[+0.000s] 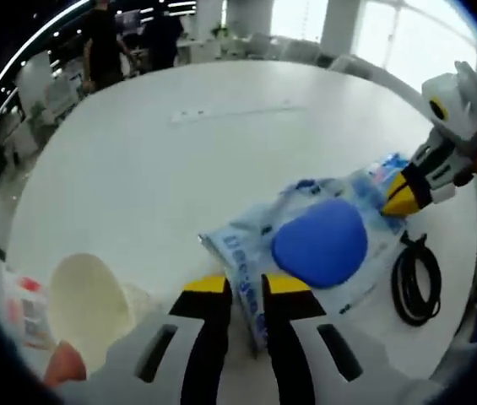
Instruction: Arrange the tabletop items into an orderly group along one side of the table until the central work area is clear of visible clutter.
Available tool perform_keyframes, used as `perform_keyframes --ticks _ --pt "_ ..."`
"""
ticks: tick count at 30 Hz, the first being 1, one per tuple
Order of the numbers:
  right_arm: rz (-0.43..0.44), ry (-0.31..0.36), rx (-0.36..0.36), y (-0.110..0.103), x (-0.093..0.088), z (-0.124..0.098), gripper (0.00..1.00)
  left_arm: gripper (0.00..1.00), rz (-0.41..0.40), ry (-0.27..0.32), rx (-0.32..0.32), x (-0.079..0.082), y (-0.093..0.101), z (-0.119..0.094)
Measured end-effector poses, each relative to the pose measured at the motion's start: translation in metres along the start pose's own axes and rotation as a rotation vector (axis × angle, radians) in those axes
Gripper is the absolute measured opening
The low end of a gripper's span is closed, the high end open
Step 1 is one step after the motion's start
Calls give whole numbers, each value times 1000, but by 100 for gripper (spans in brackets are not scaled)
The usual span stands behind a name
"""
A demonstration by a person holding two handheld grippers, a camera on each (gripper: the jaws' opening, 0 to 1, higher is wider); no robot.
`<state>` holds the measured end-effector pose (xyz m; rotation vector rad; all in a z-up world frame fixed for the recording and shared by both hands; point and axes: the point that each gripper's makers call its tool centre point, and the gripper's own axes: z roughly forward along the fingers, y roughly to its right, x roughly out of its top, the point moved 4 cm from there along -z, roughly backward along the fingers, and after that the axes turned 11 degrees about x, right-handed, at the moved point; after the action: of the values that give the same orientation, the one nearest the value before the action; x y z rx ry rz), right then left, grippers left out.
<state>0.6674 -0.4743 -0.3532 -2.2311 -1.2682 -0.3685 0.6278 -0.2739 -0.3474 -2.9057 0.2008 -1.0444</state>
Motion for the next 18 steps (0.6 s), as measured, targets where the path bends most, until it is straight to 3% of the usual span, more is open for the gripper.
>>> perform_keyframes --ticks 9,18 --pt "22 12 -2 -1 -1 -1 3 18 6 18 -4 4 0 -4" --pt "30 12 -10 -2 -1 -3 3 28 7 75 22 15 -3 -16"
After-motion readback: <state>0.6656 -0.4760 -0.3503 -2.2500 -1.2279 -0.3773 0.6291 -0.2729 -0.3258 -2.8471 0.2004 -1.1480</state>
